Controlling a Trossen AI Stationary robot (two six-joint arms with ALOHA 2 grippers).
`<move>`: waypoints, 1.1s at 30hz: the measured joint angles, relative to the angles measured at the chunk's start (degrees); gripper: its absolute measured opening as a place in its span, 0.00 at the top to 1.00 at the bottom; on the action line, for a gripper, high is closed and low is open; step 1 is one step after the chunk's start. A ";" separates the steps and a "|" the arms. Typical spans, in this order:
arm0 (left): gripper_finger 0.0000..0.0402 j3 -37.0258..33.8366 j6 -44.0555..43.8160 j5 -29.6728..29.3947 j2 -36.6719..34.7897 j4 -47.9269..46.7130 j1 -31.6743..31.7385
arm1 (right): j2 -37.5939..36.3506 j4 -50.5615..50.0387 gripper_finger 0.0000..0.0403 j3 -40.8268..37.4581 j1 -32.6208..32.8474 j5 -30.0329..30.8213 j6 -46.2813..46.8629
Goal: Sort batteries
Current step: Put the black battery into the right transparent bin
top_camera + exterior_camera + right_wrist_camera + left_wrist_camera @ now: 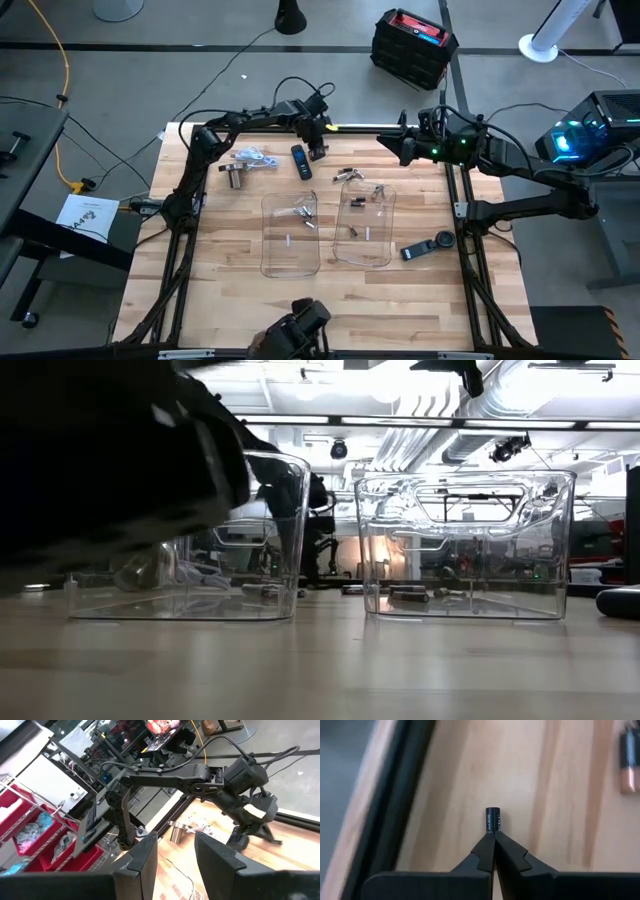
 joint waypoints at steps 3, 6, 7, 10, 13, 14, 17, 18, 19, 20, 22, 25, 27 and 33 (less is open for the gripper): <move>1.00 0.00 2.39 0.23 -0.34 -2.82 0.00 | 0.00 0.00 0.69 0.00 0.00 -0.02 -0.25; 1.00 -0.02 3.48 0.34 -0.59 -3.85 0.00 | 0.00 0.00 0.69 0.00 0.00 -0.07 -0.36; 1.00 0.05 3.48 0.39 -0.61 -3.94 -0.01 | 0.00 0.00 0.69 0.01 0.00 -0.07 -0.36; 1.00 0.86 3.85 0.22 -0.78 -5.73 -0.18 | 0.00 0.00 0.69 0.00 0.00 -0.07 -0.36; 1.00 2.34 4.94 0.00 -0.99 -7.73 -0.56 | 0.00 0.00 0.69 0.00 0.00 -0.07 -0.86; 1.00 2.54 5.08 -0.35 -1.14 -7.88 -0.70 | 0.00 0.00 0.69 0.00 0.00 -0.09 -1.16; 0.96 2.62 4.56 -0.97 -1.23 -8.45 -1.15 | 0.00 0.00 0.69 0.00 0.00 -0.08 -1.22; 0.94 2.60 4.39 -1.46 -1.21 -8.95 -1.40 | 0.00 0.00 0.69 0.00 0.00 -0.09 -1.23; 0.92 2.60 4.26 -2.09 -1.20 -9.25 -1.69 | 0.00 0.00 0.69 0.00 0.00 -0.09 -1.23; 0.89 2.60 4.27 -2.81 -1.20 -9.24 -2.06 | 0.00 0.00 0.69 0.00 0.00 -0.08 -1.23; 0.82 2.60 4.47 -3.45 -1.22 -9.47 -2.85 | 0.00 0.00 0.69 0.00 0.00 -0.09 -1.23; 0.71 2.60 4.18 -3.41 -1.60 -11.32 -4.03 | 0.00 0.00 0.69 0.00 0.00 -0.07 -1.23; 0.65 2.60 3.74 -2.30 -2.34 -13.64 -4.94 | 0.00 0.00 0.69 0.00 0.00 -0.07 -1.23; 0.55 2.60 6.65 -0.10 -2.95 -16.74 -7.67 | 0.00 0.00 0.69 0.00 -0.01 0.09 -1.84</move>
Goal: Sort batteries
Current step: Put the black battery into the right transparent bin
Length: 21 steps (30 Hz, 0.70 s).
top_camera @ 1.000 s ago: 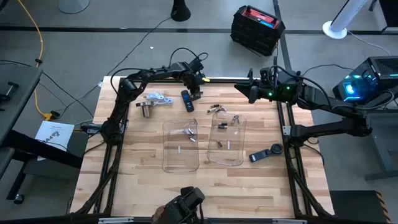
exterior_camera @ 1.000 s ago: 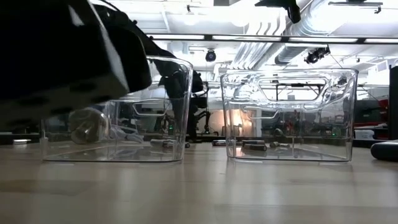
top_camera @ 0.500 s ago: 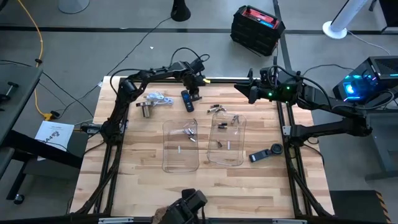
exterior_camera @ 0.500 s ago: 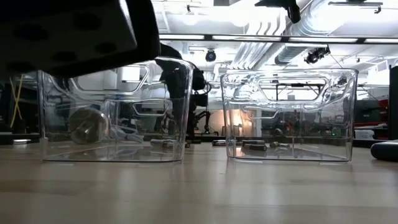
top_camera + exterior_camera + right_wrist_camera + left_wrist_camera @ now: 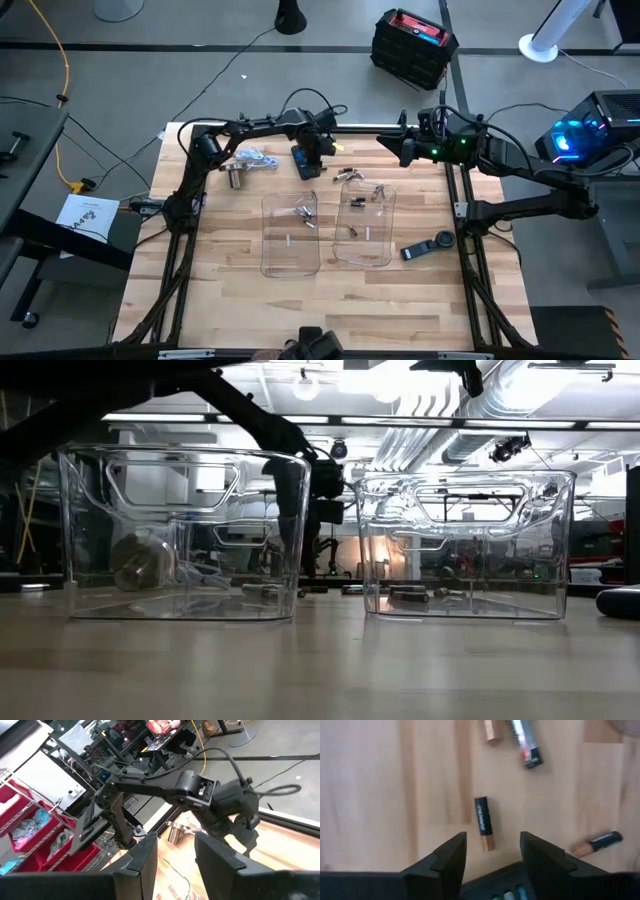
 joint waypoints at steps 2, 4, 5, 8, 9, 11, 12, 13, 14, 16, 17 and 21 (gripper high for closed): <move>0.55 -0.49 0.18 -1.27 0.02 1.30 -0.80 | 0.00 -0.01 0.69 0.00 0.00 0.04 -0.05; 0.55 -0.64 -0.17 -4.64 0.38 1.79 -1.58 | 0.00 0.00 0.69 0.00 0.01 0.04 0.15; 0.54 -0.71 -0.09 -6.32 0.53 1.93 -1.96 | 0.00 -0.02 0.69 0.00 0.00 0.06 0.27; 0.54 -0.70 -0.75 -9.35 0.54 1.99 -3.04 | 0.00 -0.02 0.69 0.00 0.01 0.01 0.59; 0.54 -0.66 -1.38 -9.87 0.52 1.33 -3.40 | 0.00 -0.02 0.69 0.00 0.01 -0.15 0.59; 0.54 -0.66 -3.08 -10.76 0.52 -0.93 -4.44 | 0.00 -0.04 0.69 0.00 0.01 -0.25 0.59; 0.54 -0.66 -3.71 -10.64 0.52 -1.76 -5.05 | 0.00 -0.04 0.69 0.00 0.01 -0.25 0.58; 0.54 -0.66 -4.49 -10.46 0.52 -2.51 -5.63 | 0.00 -0.04 0.69 0.00 0.01 -0.25 0.51; 0.54 -0.66 -5.14 -10.07 0.52 -2.99 -6.21 | 0.00 -0.04 0.69 0.00 0.01 -0.25 0.14; 0.54 -0.63 -6.17 -9.17 0.52 -2.72 -7.55 | 0.00 -0.04 0.69 0.00 0.01 -0.26 -0.74; 0.54 -0.66 -6.21 -8.87 0.52 -2.19 -8.20 | 0.00 -0.04 0.69 0.00 0.01 -0.27 -0.83; 0.54 -0.61 -6.24 -11.34 0.52 0.86 -10.46 | 0.00 -0.07 0.69 0.00 0.01 -0.27 -0.90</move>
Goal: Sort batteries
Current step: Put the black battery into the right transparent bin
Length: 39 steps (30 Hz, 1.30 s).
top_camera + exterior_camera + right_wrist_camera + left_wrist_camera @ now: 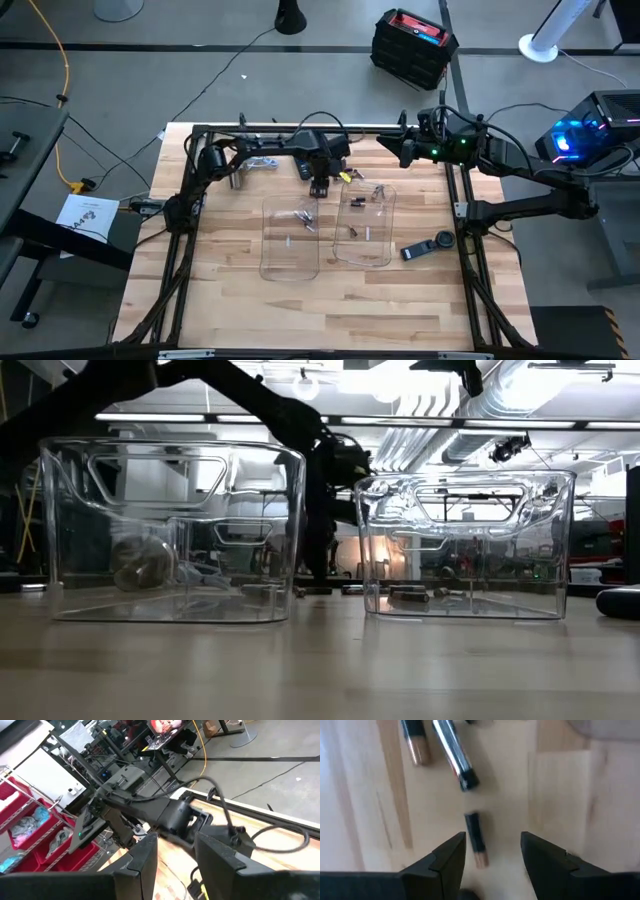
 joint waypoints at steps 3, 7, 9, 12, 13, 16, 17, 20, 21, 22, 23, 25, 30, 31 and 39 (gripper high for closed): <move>0.54 0.00 -0.69 -5.67 0.00 0.96 -1.09 | 0.00 -0.04 0.69 0.00 0.00 -0.04 0.00; 0.55 0.00 -1.94 -6.67 0.01 0.59 -1.30 | 0.00 -0.91 0.69 0.00 0.00 -0.07 -0.02; 0.55 0.13 -2.87 -7.79 0.73 0.44 -1.06 | 0.00 -1.22 0.69 0.01 0.00 -0.07 -0.02; 0.56 0.07 -6.44 -8.01 1.92 -0.99 -0.40 | -0.02 -1.63 0.69 0.00 0.00 -0.11 -0.02; 0.57 0.09 -7.26 -7.40 1.93 -0.80 -0.12 | -0.02 -1.90 0.69 0.00 0.00 -0.11 -0.02; 0.57 0.07 -9.24 -4.39 2.16 0.66 0.59 | -0.02 -2.38 0.69 0.00 0.00 -0.09 -0.50; 0.57 0.07 -9.53 -4.40 2.18 2.06 0.64 | -0.02 -2.47 0.69 0.00 0.00 -0.09 -0.83; 0.57 0.04 -10.56 -4.47 2.32 5.51 0.43 | -0.02 -2.51 0.69 0.00 0.00 -0.09 -1.07; 0.57 0.04 -10.84 -4.52 2.32 5.10 0.35 | -0.02 -2.49 0.69 0.00 0.00 -0.09 -1.07; 0.57 0.04 -10.90 -4.43 2.35 4.79 0.31 | -0.02 -2.51 0.69 0.00 0.00 -0.09 -1.07; 0.57 0.12 -10.94 -4.38 2.75 4.53 0.14 | -0.02 -2.50 0.69 0.00 0.00 -0.09 -1.07; 0.58 0.22 -10.85 -5.76 2.89 3.76 -0.35 | -0.02 -2.51 0.69 0.00 0.00 -0.11 -1.07; 0.72 0.28 -9.56 -7.66 2.97 1.66 -1.35 | -0.02 -2.51 0.69 0.00 0.00 -0.11 -1.07; 0.77 0.26 -9.20 -7.55 2.97 1.19 -1.37 | -0.02 -2.51 0.69 0.00 0.00 -0.11 -1.07; 0.99 1.78 -10.76 -0.04 3.04 -2.05 0.16 | -0.02 -2.51 0.69 0.00 0.00 -0.13 -1.07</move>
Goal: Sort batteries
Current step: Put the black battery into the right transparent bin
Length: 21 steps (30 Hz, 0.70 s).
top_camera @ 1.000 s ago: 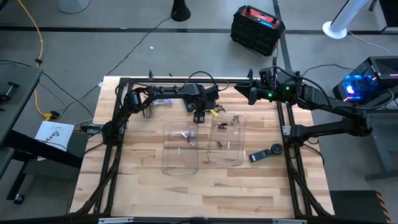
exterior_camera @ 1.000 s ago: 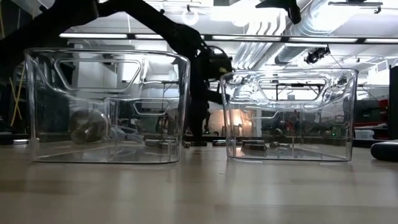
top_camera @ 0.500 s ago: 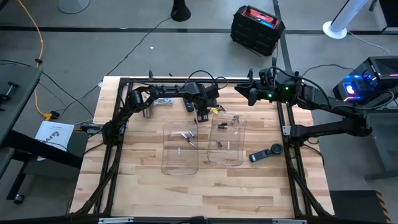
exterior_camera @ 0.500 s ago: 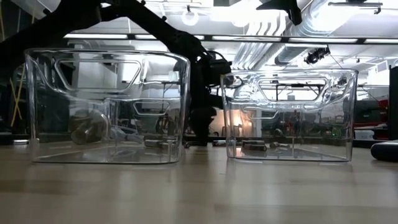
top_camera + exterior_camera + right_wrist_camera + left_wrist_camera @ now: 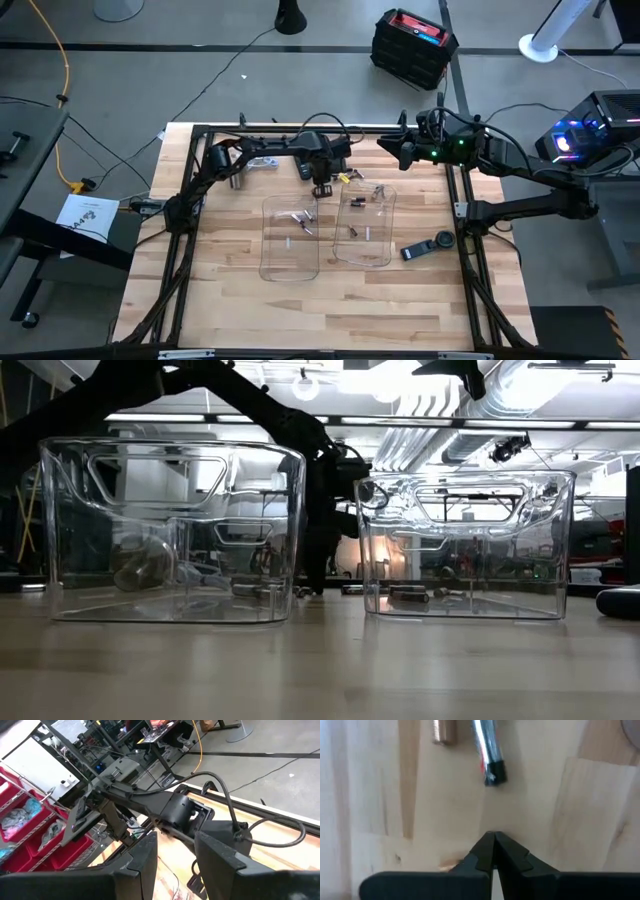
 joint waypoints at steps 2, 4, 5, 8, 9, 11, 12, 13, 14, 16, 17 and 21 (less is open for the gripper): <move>1.00 0.28 0.00 1.96 0.00 -0.98 -0.32 | 0.00 -0.01 0.69 0.00 0.00 0.00 0.00; 1.00 0.81 0.32 2.80 0.00 -2.36 -0.92 | 0.00 -0.01 0.69 0.00 0.00 0.00 0.00; 1.00 1.24 0.80 2.91 0.00 -3.09 -1.22 | 0.00 -0.01 0.69 0.00 0.00 -0.02 -0.01; 1.00 2.90 2.87 2.93 -0.68 -5.18 -1.99 | 0.00 -0.01 0.69 0.00 0.00 -0.01 -0.44; 1.00 3.73 3.58 2.84 -1.17 -5.46 -2.21 | 0.00 0.02 0.69 0.00 0.00 0.00 -0.44; 1.00 4.85 4.40 2.15 -2.32 -6.40 -2.27 | 0.00 -0.03 0.69 0.00 0.00 -0.02 -0.45; 1.00 5.07 4.38 2.04 -3.15 -6.55 -2.08 | 0.00 -0.03 0.69 0.00 0.00 -0.02 -0.46; 1.00 5.14 4.33 2.05 -3.77 -6.53 -1.72 | 0.00 -0.13 0.69 0.01 0.00 -0.02 -0.46; 1.00 5.15 3.78 2.00 -4.43 -6.80 -1.16 | 0.00 -0.18 0.69 0.00 0.00 -0.02 -0.46; 1.00 4.79 1.07 1.66 -5.28 -7.72 0.13 | 0.00 -0.38 0.69 0.01 0.00 -0.06 -0.46; 0.99 4.43 -0.91 1.70 -5.71 -8.15 0.80 | 0.00 -0.55 0.69 0.01 0.00 -0.07 -0.50; 0.94 0.49 -5.11 3.90 -7.21 -8.34 2.85 | 0.00 -0.86 0.69 0.02 0.02 -0.27 -1.62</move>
